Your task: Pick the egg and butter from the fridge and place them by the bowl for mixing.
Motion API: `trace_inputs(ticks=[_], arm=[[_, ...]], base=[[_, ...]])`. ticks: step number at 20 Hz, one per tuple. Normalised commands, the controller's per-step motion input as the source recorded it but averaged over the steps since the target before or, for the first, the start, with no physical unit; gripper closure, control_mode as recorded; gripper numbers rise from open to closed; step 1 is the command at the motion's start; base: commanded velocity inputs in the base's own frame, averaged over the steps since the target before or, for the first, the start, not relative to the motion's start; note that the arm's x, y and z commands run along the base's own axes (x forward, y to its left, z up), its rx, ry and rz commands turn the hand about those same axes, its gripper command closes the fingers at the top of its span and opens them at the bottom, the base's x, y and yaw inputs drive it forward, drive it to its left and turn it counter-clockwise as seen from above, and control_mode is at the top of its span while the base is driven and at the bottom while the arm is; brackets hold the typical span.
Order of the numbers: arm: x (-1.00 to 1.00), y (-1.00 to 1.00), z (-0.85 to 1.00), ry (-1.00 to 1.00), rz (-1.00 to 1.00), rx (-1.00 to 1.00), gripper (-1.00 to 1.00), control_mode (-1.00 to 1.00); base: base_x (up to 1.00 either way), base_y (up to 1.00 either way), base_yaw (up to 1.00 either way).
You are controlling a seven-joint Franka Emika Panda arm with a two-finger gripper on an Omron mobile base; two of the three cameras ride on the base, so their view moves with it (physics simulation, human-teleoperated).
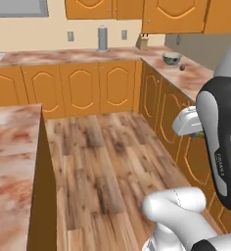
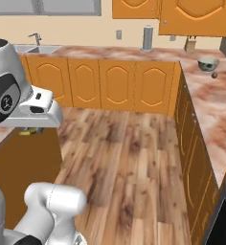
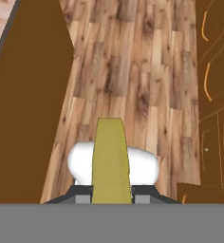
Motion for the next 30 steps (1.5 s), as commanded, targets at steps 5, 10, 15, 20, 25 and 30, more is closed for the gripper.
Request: trace_inputs(ticks=[5,10,15,20,25,30], arm=[[0.0,0.0,0.0,0.0,0.0,0.0,1.0,1.0],[0.0,0.0,0.0,0.0,0.0,0.0,1.0,1.0],[0.0,0.0,0.0,0.0,0.0,0.0,1.0,1.0],[0.0,0.0,0.0,0.0,0.0,0.0,1.0,1.0],[0.0,0.0,0.0,0.0,0.0,0.0,1.0,1.0],[0.0,0.0,0.0,0.0,0.0,0.0,1.0,1.0]], base=[[1.0,-0.29,0.17],[1.0,-0.27,0.09],[1.0,0.0,0.04],[1.0,0.0,0.0],[1.0,0.0,0.0],[1.0,0.0,0.0]])
